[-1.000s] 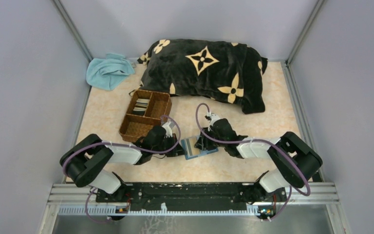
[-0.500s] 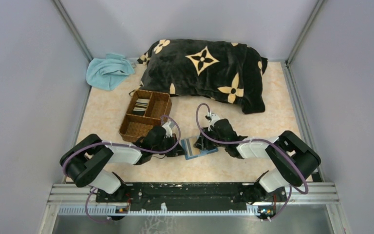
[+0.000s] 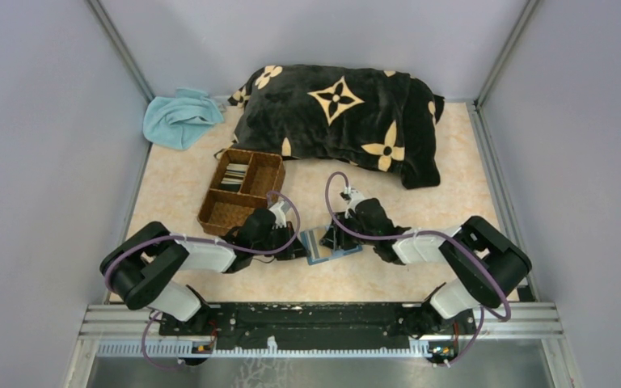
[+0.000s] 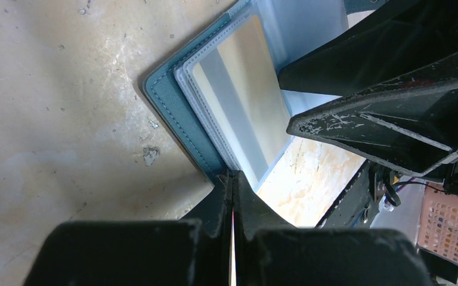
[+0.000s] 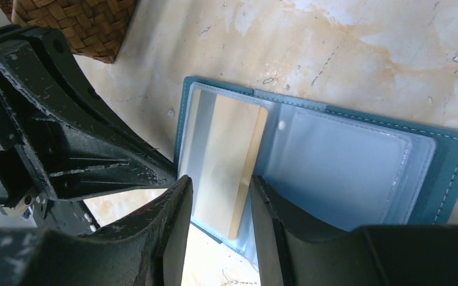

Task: Take the credit cards out of the card holder
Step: Remove the credit card from the card holder.

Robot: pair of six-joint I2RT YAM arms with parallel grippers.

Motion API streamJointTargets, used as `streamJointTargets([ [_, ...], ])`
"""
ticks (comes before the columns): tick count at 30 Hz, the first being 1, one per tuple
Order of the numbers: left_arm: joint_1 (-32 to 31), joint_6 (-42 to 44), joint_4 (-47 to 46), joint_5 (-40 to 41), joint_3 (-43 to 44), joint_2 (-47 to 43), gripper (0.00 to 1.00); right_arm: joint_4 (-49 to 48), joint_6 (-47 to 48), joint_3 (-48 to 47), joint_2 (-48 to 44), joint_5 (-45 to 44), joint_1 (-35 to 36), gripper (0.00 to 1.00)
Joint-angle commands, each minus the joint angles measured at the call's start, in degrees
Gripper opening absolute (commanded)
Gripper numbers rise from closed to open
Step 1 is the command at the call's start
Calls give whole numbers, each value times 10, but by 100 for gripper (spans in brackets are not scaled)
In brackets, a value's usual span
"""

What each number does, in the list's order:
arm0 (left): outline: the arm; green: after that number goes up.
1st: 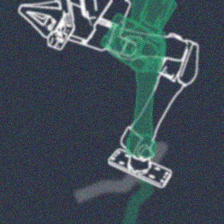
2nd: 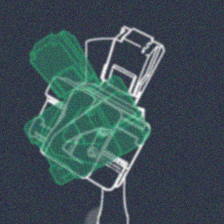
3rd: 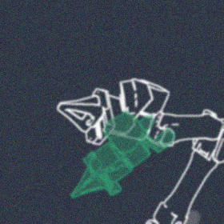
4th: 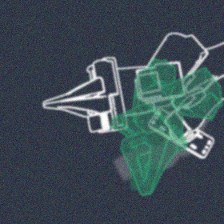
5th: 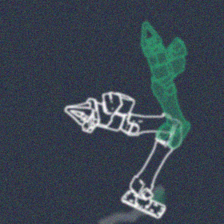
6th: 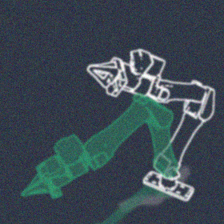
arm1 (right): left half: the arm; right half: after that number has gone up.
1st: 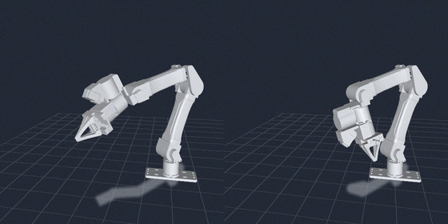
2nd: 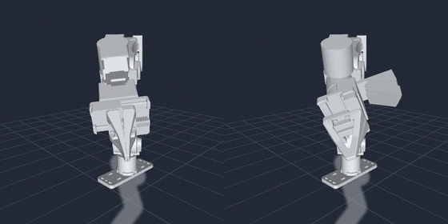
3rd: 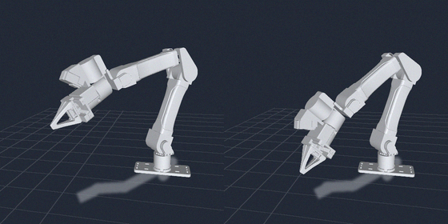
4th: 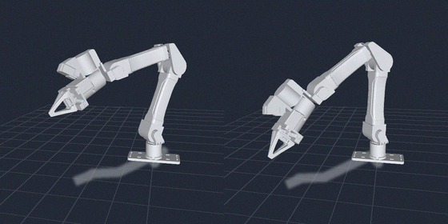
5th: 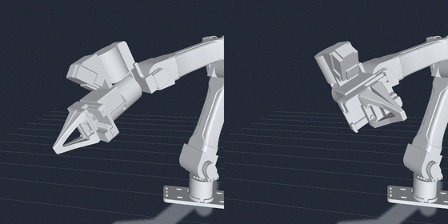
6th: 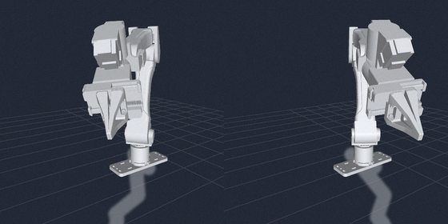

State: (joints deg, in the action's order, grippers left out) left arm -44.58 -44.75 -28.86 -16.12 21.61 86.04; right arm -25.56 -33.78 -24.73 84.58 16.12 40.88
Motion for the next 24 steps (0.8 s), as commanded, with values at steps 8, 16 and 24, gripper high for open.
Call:
streamJointTargets([
  [8,-2,4,-5,-6,-4,14,0,-28,-36,13,-56,72,12,41],
  [16,-2,3,-6,-7,-6,10,0,63,2,-4,-68,-2,12,41],
  [24,-2,4,1,-5,-2,7,0,149,46,-32,-58,-71,12,41],
])
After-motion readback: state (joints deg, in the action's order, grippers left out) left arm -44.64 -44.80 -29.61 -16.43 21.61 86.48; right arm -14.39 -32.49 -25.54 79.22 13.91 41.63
